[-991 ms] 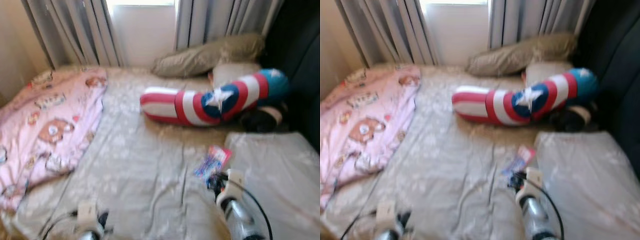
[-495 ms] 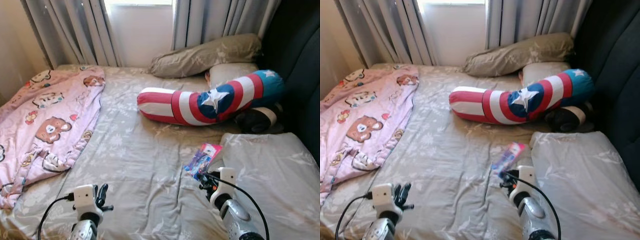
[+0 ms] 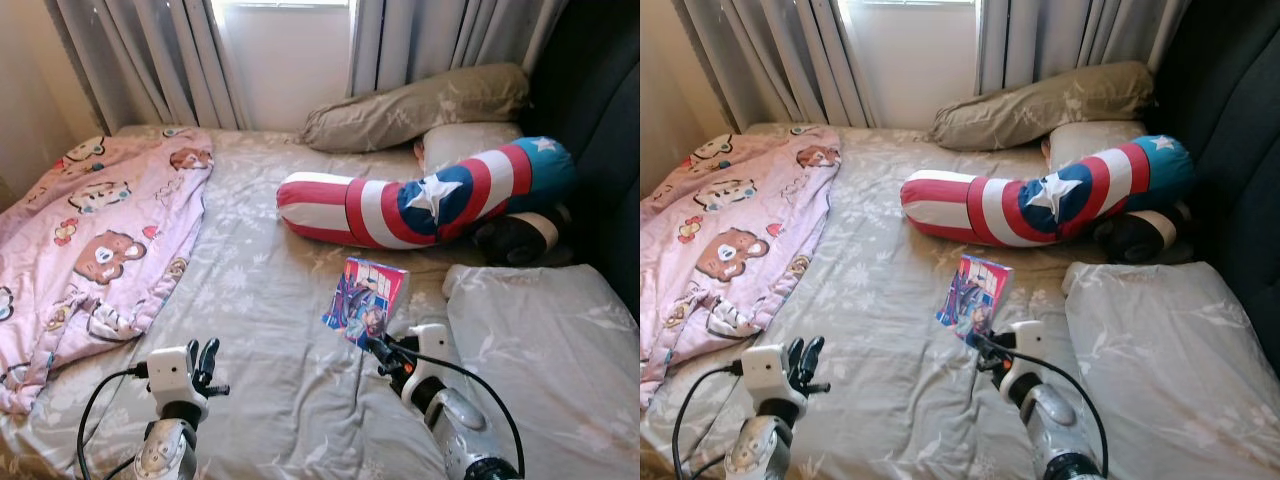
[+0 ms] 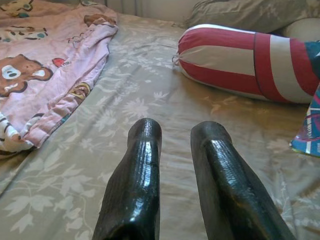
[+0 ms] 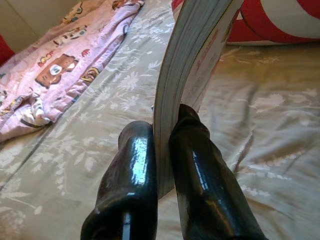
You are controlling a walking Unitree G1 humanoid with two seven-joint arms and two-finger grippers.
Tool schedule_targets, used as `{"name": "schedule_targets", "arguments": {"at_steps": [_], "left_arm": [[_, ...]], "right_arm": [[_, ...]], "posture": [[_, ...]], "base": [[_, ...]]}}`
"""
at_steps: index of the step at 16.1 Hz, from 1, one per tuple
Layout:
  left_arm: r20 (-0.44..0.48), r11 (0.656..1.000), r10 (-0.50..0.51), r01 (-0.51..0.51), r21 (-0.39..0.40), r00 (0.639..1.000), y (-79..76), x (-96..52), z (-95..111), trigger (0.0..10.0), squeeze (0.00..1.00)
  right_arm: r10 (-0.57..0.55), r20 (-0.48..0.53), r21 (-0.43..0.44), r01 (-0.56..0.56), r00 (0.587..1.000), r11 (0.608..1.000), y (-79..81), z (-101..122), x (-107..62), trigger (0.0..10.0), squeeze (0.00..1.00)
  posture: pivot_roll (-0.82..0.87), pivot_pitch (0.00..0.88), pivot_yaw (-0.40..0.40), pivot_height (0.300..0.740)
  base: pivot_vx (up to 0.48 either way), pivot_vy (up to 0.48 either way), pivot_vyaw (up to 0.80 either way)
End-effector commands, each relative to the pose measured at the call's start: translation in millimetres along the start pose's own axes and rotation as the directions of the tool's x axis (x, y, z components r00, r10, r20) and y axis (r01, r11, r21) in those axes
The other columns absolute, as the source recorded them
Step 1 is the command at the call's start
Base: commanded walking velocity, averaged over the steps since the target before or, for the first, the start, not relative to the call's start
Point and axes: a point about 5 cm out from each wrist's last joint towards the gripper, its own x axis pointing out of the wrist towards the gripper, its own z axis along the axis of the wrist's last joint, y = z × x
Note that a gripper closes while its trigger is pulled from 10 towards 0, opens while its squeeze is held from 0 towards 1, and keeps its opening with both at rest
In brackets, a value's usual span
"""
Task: Clean up the room
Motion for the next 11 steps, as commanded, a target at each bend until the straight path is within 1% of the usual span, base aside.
{"name": "schedule_targets", "arguments": {"at_steps": [1,4,5,7,8,9,11], "left_arm": [[0.013,1.000,-0.011,0.012,-0.002,1.000,-2.6,3.6,4.7,10.0,0.00],[0.014,1.000,-0.017,0.017,-0.005,1.000,-5.9,4.8,6.4,10.0,0.00],[0.015,1.000,-0.018,0.018,-0.006,1.000,-6.4,5.0,6.8,10.0,0.00],[0.013,1.000,-0.023,0.023,-0.007,1.000,-8.1,5.0,7.0,10.0,0.00],[0.012,1.000,-0.026,0.026,-0.008,1.000,-8.8,4.9,7.0,10.0,0.00],[0.013,1.000,-0.028,0.028,-0.008,1.000,-9.7,5.4,7.5,10.0,0.00],[0.014,0.999,-0.032,0.032,-0.009,0.999,-11.1,6.2,7.8,10.0,0.00]], "right_arm": [[-0.023,0.045,-0.066,0.026,0.999,0.997,-1.5,13.5,3.5,10.0,0.00],[-0.067,0.034,-0.104,0.070,0.997,0.992,-3.4,15.9,4.9,10.0,0.00],[-0.071,0.036,-0.093,0.074,0.997,0.993,-3.8,15.9,4.8,10.0,0.00],[-0.070,0.029,-0.097,0.073,0.997,0.993,-3.5,14.1,4.2,10.0,0.00],[-0.069,0.024,-0.100,0.071,0.997,0.993,-2.0,12.1,4.2,10.0,0.00],[-0.064,0.039,-0.089,0.068,0.997,0.994,-0.8,12.4,4.1,10.0,0.00],[-0.071,0.033,-0.093,0.074,0.997,0.993,-1.0,11.7,4.1,10.0,0.00]], "posture": [[0.03,0.000,0.018,0.740],[0.03,0.000,0.015,0.735],[0.03,0.000,0.014,0.725],[0.04,0.000,0.013,0.710],[0.04,0.000,0.014,0.695],[0.04,0.000,0.014,0.687],[0.04,0.000,0.014,0.687]], "base": [[0.000,0.000,0.00],[0.000,0.000,0.00],[0.000,0.000,0.00],[0.000,0.000,0.00],[0.000,0.000,0.00],[0.000,0.000,0.00],[0.000,0.000,0.00]]}}
